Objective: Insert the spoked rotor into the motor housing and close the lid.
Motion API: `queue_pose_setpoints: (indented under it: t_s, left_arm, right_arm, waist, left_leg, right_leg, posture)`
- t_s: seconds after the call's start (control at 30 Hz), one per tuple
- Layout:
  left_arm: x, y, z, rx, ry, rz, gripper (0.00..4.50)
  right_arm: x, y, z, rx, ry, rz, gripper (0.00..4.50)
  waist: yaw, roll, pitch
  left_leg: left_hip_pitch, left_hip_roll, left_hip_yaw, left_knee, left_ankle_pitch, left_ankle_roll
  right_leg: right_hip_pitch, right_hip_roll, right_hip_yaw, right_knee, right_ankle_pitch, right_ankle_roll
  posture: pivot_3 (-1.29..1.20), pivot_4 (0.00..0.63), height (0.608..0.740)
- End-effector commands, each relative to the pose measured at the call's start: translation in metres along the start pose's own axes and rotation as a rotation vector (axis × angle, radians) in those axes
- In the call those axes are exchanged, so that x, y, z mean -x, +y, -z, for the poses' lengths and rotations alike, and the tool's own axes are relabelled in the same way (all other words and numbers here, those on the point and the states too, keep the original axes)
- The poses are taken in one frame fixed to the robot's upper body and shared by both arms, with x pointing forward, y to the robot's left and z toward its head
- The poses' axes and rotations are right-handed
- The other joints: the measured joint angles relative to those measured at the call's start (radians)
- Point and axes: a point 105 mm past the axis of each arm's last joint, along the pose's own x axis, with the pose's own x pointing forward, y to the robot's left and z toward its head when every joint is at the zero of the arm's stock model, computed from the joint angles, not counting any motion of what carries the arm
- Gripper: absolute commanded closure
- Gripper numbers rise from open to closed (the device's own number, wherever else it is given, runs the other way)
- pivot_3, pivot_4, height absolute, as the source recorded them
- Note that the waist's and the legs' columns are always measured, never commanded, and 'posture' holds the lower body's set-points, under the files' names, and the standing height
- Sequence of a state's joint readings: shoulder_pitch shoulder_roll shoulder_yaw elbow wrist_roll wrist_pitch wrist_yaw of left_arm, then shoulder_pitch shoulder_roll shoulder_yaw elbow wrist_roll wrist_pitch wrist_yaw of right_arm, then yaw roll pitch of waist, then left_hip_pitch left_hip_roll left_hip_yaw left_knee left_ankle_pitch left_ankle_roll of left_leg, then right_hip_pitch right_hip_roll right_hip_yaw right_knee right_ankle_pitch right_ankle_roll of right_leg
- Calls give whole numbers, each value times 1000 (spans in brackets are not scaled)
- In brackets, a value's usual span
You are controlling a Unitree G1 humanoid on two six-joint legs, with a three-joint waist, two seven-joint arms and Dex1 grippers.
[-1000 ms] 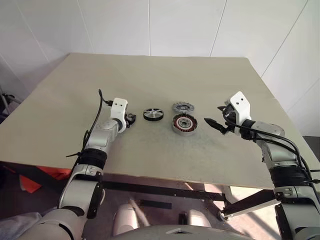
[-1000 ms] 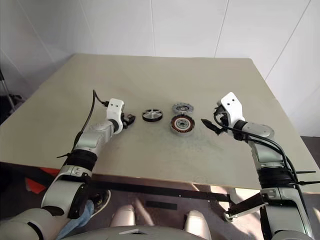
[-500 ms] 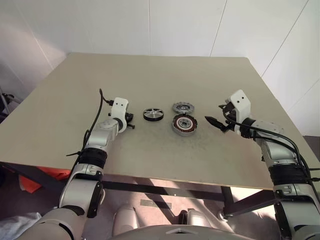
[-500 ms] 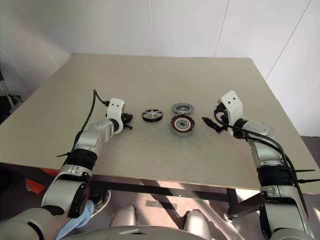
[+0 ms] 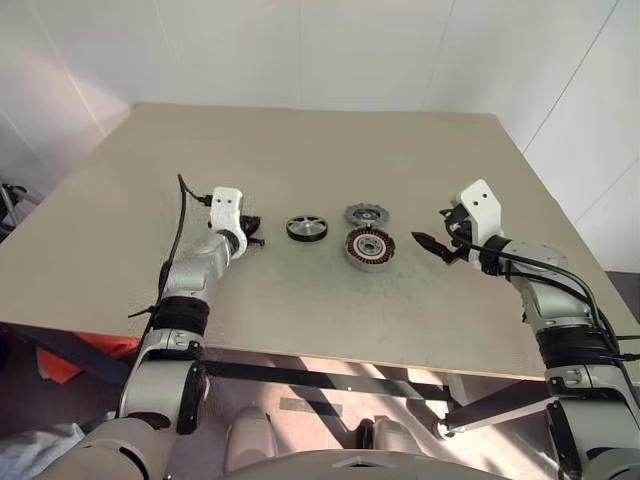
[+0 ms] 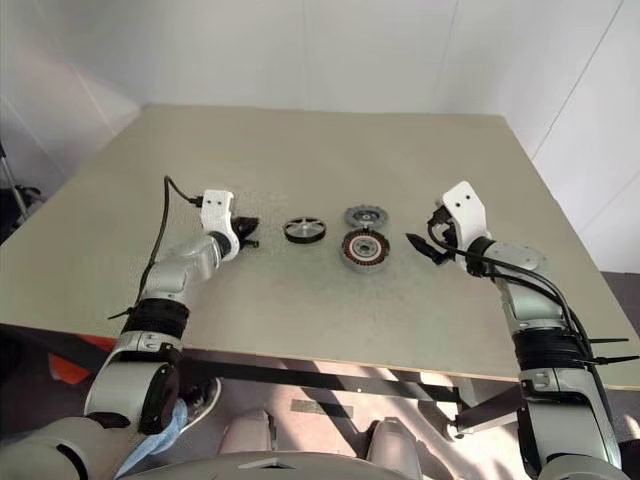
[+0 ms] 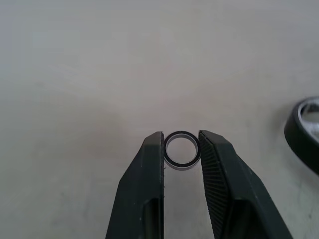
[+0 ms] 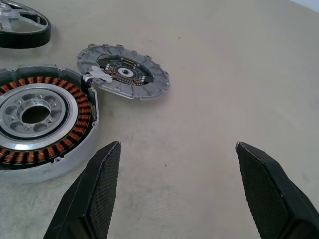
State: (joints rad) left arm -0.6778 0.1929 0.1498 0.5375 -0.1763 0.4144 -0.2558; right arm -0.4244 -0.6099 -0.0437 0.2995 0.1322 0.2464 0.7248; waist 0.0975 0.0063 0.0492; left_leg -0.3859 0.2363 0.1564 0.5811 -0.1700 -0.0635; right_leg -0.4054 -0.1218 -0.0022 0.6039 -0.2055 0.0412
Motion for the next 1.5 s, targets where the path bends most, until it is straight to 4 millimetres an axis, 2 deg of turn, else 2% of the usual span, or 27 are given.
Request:
queue_pose_setpoints:
  t_s: [0.03,0.1,0.17,0.23,0.3,0.47,0.7,0.87,1.0,1.27,1.5]
  left_arm:
    - [-5,-16,-47,21,-160,52,3814]
    - [-8,-31,-56,43,-178,124,3814]
    - [-9,-56,-59,44,-160,256,3814]
    - [-6,-91,-55,-33,-106,445,3814]
    - [0,-116,-47,-113,-51,584,3814]
    - [7,-149,-28,-299,38,763,3814]
    - [6,-180,-17,-399,75,870,3814]
    - [4,-196,-5,-463,114,918,3814]
    - [5,-198,9,-504,163,937,3814]
    - [1,-195,15,-491,187,917,3814]
    - [1,-204,19,-455,201,936,3814]
  right_arm:
    - [-1,-4,-19,45,-57,12,358]
    - [1,-5,-19,45,-58,15,358]
    - [3,-6,-20,40,-61,20,358]
    - [5,-8,-21,39,-65,24,358]
    - [7,-9,-21,40,-68,28,358]
    - [12,-11,-21,38,-76,48,358]
    - [19,-7,-15,30,-73,65,358]
    - [21,-7,-14,26,-72,75,358]
    - [22,-6,-13,23,-70,81,358]
    - [22,-4,-11,18,-66,87,358]
    - [22,-5,-11,21,-63,85,358]
  waist:
    - [2,0,0]
    - [4,0,0]
    - [4,0,0]
    - [4,0,0]
    - [4,-1,0]
    - [3,0,1]
    - [4,0,1]
    - [4,0,1]
    - [3,0,1]
    - [6,0,1]
    - [7,0,1]
  left_leg:
    - [0,0,0,0,0,0]
    - [-1,0,0,0,0,0]
    - [-1,0,0,0,0,0]
    - [-1,0,0,0,0,0]
    - [-1,0,0,-1,0,0]
    - [-1,0,0,-1,0,0]
    - [0,-1,0,-1,0,0]
    - [0,-2,0,-1,0,0]
    - [0,-2,0,-1,0,0]
    - [0,-2,0,-1,0,1]
    - [0,-2,0,-1,0,1]
  right_leg:
    - [0,0,0,0,0,0]
    - [0,0,0,-1,0,0]
    - [0,0,0,-1,0,0]
    - [0,0,0,-1,0,0]
    - [-1,0,0,-1,0,0]
    - [-1,0,0,-1,0,0]
    - [-1,-1,0,0,0,0]
    - [0,-1,0,0,0,0]
    - [-1,-1,0,0,0,0]
    - [0,-2,0,0,0,0]
    - [0,-2,0,0,0,0]
  posture:
    - [0,0,740]
    - [0,0,740]
    - [0,0,740]
    - [0,0,740]
    - [0,0,740]
    - [0,0,740]
    - [0,0,740]
    - [0,0,740]
    - [0,0,740]
    - [0,0,740]
    - [0,0,740]
